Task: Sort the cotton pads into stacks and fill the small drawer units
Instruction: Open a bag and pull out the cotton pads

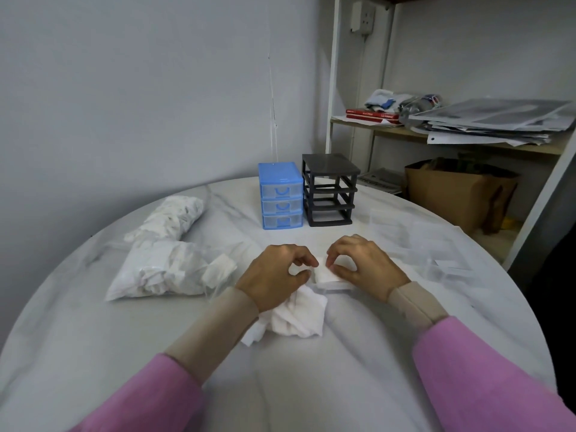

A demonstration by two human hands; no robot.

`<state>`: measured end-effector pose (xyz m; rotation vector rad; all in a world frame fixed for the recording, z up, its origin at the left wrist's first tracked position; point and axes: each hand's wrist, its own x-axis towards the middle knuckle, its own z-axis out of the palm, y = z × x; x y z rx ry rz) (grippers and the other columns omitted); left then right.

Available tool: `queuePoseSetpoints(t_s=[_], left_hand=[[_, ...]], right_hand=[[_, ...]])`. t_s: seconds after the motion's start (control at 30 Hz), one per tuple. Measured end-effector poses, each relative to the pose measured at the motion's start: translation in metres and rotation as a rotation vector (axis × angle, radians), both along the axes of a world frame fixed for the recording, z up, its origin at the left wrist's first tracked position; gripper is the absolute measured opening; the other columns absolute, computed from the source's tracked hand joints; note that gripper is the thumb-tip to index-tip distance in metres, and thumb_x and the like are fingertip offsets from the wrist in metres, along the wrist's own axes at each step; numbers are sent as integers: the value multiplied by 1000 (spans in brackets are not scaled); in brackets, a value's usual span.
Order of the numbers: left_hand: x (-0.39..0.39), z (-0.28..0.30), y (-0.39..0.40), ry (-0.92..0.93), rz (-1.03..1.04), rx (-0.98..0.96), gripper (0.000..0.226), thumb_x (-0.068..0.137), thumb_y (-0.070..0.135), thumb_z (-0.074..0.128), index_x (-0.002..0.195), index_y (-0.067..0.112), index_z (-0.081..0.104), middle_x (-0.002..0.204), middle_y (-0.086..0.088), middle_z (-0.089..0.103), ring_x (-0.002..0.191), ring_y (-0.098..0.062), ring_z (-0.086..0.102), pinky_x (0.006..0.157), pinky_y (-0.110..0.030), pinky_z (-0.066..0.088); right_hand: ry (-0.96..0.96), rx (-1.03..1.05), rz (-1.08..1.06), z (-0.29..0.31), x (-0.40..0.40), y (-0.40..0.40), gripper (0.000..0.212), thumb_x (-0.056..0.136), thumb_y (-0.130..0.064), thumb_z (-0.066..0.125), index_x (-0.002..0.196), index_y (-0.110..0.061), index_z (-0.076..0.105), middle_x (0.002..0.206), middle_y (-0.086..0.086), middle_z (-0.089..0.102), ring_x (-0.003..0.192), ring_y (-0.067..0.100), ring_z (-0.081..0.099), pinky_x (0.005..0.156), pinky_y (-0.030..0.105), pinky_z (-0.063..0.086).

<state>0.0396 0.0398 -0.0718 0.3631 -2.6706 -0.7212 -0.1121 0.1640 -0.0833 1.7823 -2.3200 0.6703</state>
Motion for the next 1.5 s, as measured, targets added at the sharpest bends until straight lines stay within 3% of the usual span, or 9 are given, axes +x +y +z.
queuePoseSetpoints(t_s=[0.1,0.33,0.63,0.8,0.93,1.13,1.23,1.33,1.5], left_hand=[[5,0,-5,-29,31,-5,15,85,26,64,101,25,67,103,9,67,94,-6,57,85,-25,46],[23,1,-7,-118,68,-57,32,75,50,69,98,28,65,91,16,63,92,-5,57,82,-23,44],[26,1,-9,-111,-10,-40,13,75,33,73,78,28,62,82,14,61,87,-10,57,83,-31,44],[34,7,-10,8,-58,97,13,78,17,72,74,23,61,85,7,68,85,-8,60,80,-19,44],[41,13,-10,136,-35,208,18,79,18,73,71,27,59,80,6,66,80,-2,62,76,-16,44],[41,18,-8,215,-33,450,17,81,9,70,73,15,56,59,4,59,59,-4,53,64,-15,42],[41,20,-9,267,-34,510,16,81,6,69,74,14,57,57,6,59,59,-4,55,64,-14,43],[41,24,-12,330,-2,527,15,81,6,69,75,14,58,61,-1,61,62,-9,58,68,-19,45],[40,28,-19,403,80,528,15,81,7,68,74,15,58,60,-3,64,58,-10,58,74,-26,46]], right_hand=[[-27,-4,19,1,8,1,11,91,-21,59,94,-16,67,94,-5,60,84,9,49,76,21,39],[-112,46,26,-3,10,-3,14,93,-19,54,93,-14,67,89,-5,56,83,13,52,76,26,44],[-83,70,-23,-3,13,-4,16,94,-17,50,95,-16,65,91,-7,55,85,11,49,76,27,44],[-69,65,-69,-3,12,-3,17,94,-15,48,96,-14,64,96,-1,57,89,12,49,74,24,39],[-51,20,-76,-3,15,-3,15,95,-19,49,95,-16,64,90,-6,55,82,10,47,75,28,44],[-83,-23,-28,-4,19,-1,11,93,-18,54,91,-14,64,84,-8,58,79,15,53,75,33,47],[-61,-21,-47,-3,20,-1,18,95,-25,50,108,-16,59,102,-8,53,96,12,50,82,28,43],[-56,144,-111,-3,21,-4,34,100,-34,35,121,-15,53,123,-2,55,111,18,49,91,33,41],[99,172,-114,-5,21,-6,34,101,-32,30,118,-17,55,118,0,58,108,18,48,84,28,34]])
